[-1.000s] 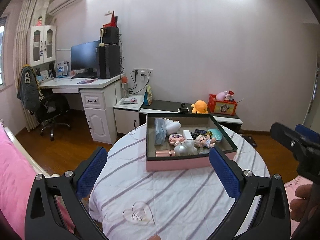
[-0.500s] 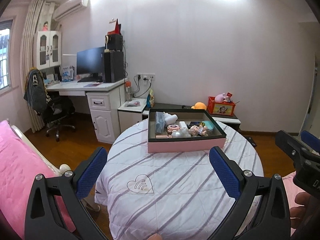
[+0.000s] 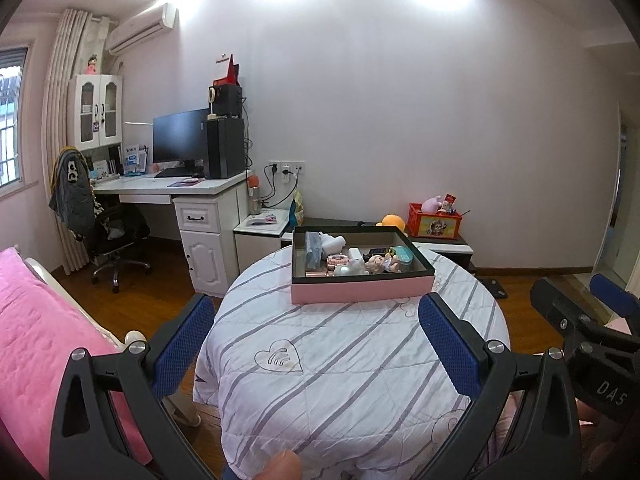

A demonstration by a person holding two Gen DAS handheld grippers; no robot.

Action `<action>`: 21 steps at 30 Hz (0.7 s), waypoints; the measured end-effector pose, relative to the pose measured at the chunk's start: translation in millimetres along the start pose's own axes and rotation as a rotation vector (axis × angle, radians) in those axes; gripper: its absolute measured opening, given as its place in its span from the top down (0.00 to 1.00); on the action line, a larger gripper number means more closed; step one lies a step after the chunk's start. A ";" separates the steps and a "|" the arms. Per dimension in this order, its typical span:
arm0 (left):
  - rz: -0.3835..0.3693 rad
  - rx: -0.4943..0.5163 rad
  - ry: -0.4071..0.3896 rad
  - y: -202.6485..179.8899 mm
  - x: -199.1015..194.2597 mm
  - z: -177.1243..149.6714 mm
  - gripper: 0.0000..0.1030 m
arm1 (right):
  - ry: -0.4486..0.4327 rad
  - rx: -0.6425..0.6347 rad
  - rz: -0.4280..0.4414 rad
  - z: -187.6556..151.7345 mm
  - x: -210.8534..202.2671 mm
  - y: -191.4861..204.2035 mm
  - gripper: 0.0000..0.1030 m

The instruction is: Organize rigid objects

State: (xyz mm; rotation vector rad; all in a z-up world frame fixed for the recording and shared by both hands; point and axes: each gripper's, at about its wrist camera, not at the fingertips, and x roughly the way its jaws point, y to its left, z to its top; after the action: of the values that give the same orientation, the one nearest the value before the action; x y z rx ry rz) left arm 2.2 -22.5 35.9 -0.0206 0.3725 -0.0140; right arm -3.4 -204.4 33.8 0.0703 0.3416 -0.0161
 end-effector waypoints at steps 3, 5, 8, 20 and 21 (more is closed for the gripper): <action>0.002 -0.001 -0.004 -0.2 -2.2 -0.3 0.00 | 0.004 -0.003 0.003 -3.4 -2.9 1.3 0.00; 0.000 -0.001 -0.008 -0.5 -5.6 -0.3 0.00 | 0.002 -0.005 0.003 -3.3 -5.5 2.2 0.00; 0.000 0.000 -0.008 -1.0 -6.2 -0.8 0.00 | -0.002 -0.008 0.003 -2.5 -7.7 2.2 0.00; -0.013 -0.019 0.012 7.5 -12.1 -0.5 0.00 | 0.001 -0.024 0.003 -4.1 -6.0 6.0 0.00; -0.016 -0.024 0.016 8.5 -11.9 -0.4 0.00 | 0.001 -0.024 0.003 -4.2 -6.5 6.0 0.00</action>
State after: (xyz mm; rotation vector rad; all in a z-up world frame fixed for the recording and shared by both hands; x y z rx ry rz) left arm -8.9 -13.8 39.6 -0.0467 0.3882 -0.0251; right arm -10.8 -198.1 32.4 0.0475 0.3424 -0.0095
